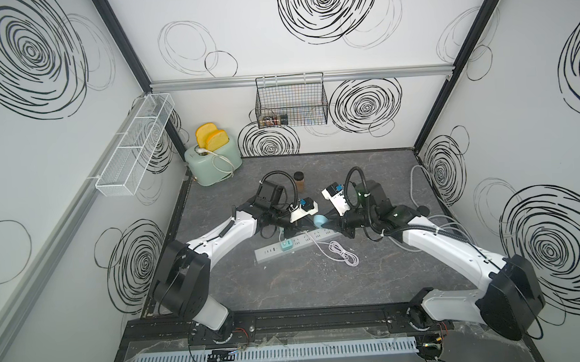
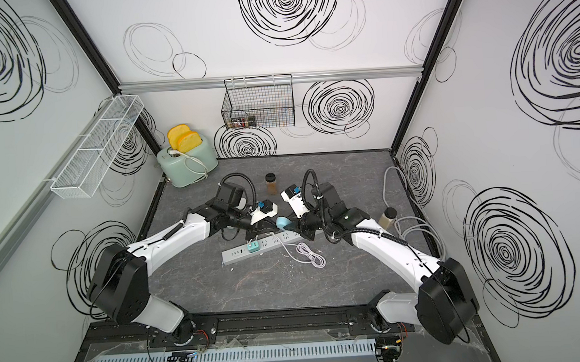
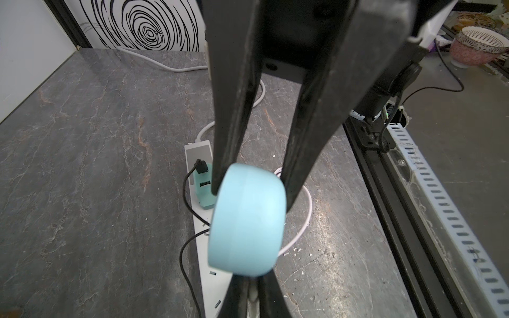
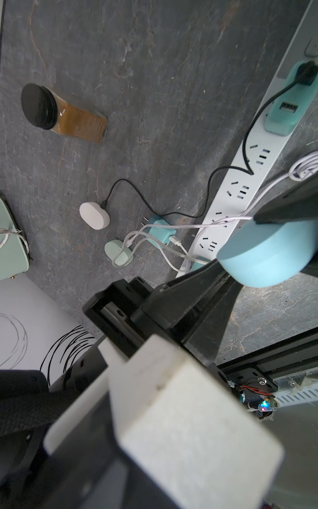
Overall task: Charge the bluetooth headset
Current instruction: Insert the charging cable into the bluetooth headset.
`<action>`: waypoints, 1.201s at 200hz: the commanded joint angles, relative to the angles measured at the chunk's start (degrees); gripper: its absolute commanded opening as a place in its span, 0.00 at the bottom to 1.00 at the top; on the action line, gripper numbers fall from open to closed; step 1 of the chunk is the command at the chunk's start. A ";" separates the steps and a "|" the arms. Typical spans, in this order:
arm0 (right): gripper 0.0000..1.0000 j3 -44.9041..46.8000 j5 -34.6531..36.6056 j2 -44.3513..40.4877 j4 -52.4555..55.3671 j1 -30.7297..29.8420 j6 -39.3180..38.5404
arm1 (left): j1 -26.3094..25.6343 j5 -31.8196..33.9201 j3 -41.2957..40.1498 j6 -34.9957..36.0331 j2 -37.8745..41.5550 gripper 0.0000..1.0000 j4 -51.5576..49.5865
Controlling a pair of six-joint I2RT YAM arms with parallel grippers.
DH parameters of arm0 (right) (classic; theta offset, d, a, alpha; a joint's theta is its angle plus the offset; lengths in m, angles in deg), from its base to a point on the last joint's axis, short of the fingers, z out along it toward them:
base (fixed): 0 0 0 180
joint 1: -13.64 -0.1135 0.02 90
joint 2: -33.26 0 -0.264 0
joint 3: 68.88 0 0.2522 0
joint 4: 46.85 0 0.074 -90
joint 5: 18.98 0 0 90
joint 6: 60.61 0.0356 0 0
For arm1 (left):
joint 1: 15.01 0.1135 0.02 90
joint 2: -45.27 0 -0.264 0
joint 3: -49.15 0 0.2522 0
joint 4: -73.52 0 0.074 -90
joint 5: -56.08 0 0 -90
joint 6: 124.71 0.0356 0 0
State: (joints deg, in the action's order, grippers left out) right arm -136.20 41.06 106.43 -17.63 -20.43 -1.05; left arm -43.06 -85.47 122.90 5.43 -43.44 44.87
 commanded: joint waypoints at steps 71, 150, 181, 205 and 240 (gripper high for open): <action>0.03 -1.93 -0.53 6.12 14.26 -0.75 -3.56 | -2.12 -12.82 5.54 8.28 4.16 0.05 4.77; 0.02 -7.23 -0.89 8.59 16.21 -2.55 -4.50 | -3.32 -14.01 5.24 9.72 5.15 0.00 5.38; 0.01 -7.72 -0.25 10.59 16.09 -3.62 -4.20 | -3.49 -15.16 5.32 9.52 5.64 0.00 6.06; 0.01 -9.73 1.52 11.98 17.09 -4.30 -3.31 | -3.76 -15.17 5.10 9.11 5.97 0.00 6.99; 0.00 -8.17 -0.71 12.74 13.60 -6.91 -1.75 | -3.59 -15.90 4.36 6.97 6.09 0.00 10.23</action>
State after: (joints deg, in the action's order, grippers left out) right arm -147.00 40.60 114.76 -3.07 -22.77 -3.76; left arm -43.61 -84.51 123.36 12.82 -43.14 38.00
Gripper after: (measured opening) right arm 0.275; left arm 0.103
